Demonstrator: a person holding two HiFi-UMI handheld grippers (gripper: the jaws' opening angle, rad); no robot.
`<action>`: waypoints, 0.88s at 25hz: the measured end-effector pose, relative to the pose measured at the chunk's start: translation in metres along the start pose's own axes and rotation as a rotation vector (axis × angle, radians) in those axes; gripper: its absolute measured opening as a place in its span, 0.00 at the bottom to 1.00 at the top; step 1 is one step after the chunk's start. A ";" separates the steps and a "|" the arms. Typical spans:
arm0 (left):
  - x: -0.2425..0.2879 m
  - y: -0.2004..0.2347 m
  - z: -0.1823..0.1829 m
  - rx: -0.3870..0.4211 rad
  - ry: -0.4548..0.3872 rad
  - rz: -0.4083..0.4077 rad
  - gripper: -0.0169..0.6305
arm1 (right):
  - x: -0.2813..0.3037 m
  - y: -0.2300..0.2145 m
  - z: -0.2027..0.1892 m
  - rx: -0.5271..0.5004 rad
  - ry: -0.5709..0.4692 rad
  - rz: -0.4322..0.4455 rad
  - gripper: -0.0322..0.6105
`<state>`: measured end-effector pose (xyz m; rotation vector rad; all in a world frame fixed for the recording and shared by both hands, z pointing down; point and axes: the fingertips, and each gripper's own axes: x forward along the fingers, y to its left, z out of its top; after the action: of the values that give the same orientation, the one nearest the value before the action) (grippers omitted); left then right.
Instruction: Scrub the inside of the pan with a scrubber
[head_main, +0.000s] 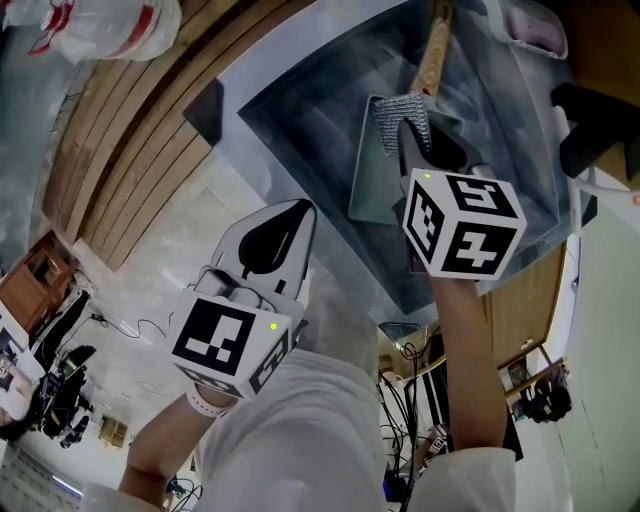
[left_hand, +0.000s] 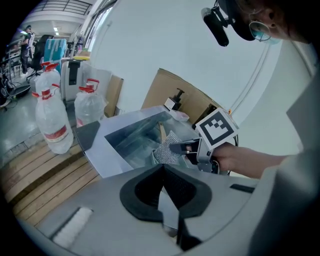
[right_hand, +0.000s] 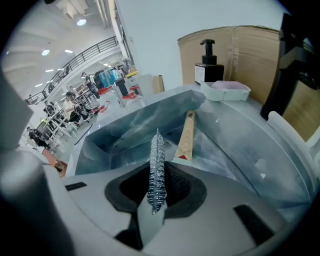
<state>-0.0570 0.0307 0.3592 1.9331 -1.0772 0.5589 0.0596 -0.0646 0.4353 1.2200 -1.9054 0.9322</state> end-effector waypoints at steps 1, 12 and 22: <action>-0.003 -0.002 0.003 0.005 -0.005 0.000 0.03 | -0.005 0.001 0.001 0.006 -0.010 0.004 0.15; -0.054 -0.028 0.042 0.069 -0.090 -0.005 0.03 | -0.097 0.023 0.019 0.071 -0.127 0.012 0.15; -0.118 -0.055 0.075 0.147 -0.180 -0.006 0.03 | -0.233 0.042 0.040 0.067 -0.323 -0.037 0.15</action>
<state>-0.0739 0.0396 0.2102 2.1467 -1.1702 0.4785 0.0903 0.0175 0.2117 1.5158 -2.1039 0.8237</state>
